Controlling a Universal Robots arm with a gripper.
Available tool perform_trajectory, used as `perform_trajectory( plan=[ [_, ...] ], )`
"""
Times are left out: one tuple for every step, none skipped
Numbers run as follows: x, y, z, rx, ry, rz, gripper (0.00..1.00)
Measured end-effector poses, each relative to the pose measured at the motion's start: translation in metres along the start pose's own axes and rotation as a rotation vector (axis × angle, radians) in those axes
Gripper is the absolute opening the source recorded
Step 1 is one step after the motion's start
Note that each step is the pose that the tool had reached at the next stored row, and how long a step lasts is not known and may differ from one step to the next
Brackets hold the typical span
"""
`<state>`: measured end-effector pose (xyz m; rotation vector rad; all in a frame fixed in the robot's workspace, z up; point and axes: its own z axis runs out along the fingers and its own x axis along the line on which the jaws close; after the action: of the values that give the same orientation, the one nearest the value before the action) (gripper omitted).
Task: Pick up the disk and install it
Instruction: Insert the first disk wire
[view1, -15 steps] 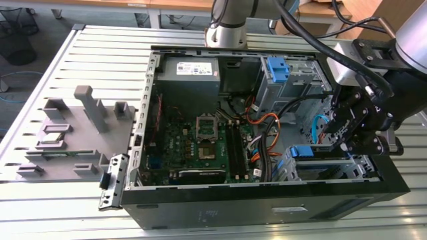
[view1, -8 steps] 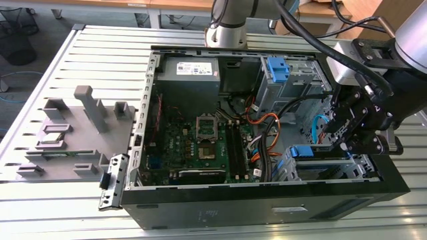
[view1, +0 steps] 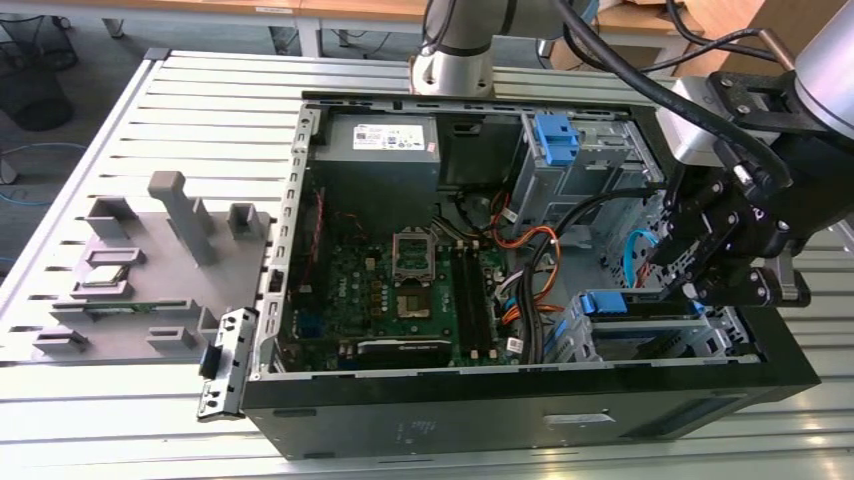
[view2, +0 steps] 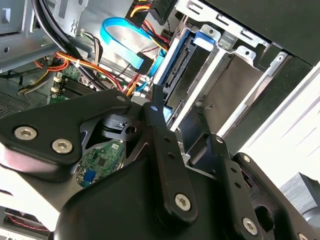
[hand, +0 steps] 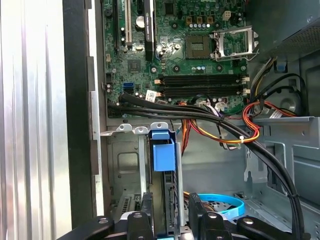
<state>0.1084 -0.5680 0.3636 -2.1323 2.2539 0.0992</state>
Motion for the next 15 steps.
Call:
perform_trajectory(
  plan=[
    [-0.0001, 0.0, -0.0008, 0.0, 0.0, 0.0, 0.42],
    [-0.0001, 0.0, -0.0015, 0.0, -0.0001, 0.0, 0.42],
    [-0.0001, 0.0, -0.0021, 0.0, -0.0001, 0.0, 0.42],
    [-0.0002, 0.0, -0.0027, 0.0, -0.0001, 0.0, 0.42],
    [-0.0002, 0.0001, -0.0033, 0.0, -0.0001, 0.0, 0.42],
    [-0.0003, 0.0001, -0.0037, 0.0, -0.0001, 0.0, 0.42],
    [-0.0003, 0.0001, -0.0038, 0.0, -0.0002, 0.0, 0.42],
    [-0.0003, 0.0001, -0.0037, 0.0, -0.0004, 0.0, 0.42],
    [-0.0003, 0.0001, -0.0038, 0.0, -0.0005, 0.0, 0.42],
    [-0.0004, 0.0001, -0.0038, -0.0001, -0.0008, 0.0, 0.42],
    [-0.0005, 0.0001, -0.0039, -0.0001, -0.0017, 0.0, 0.42],
    [-0.0009, 0.0001, -0.004, -0.0002, -0.0025, 0.0, 0.42],
    [-0.0013, 0.0001, -0.004, -0.0002, -0.0033, 0.0, 0.42],
    [-0.0017, 0.0001, -0.0038, -0.0003, -0.0044, 0.0, 0.42],
    [-0.0021, 0.0001, -0.0037, -0.0003, -0.005, 0.0, 0.42]
  ],
)
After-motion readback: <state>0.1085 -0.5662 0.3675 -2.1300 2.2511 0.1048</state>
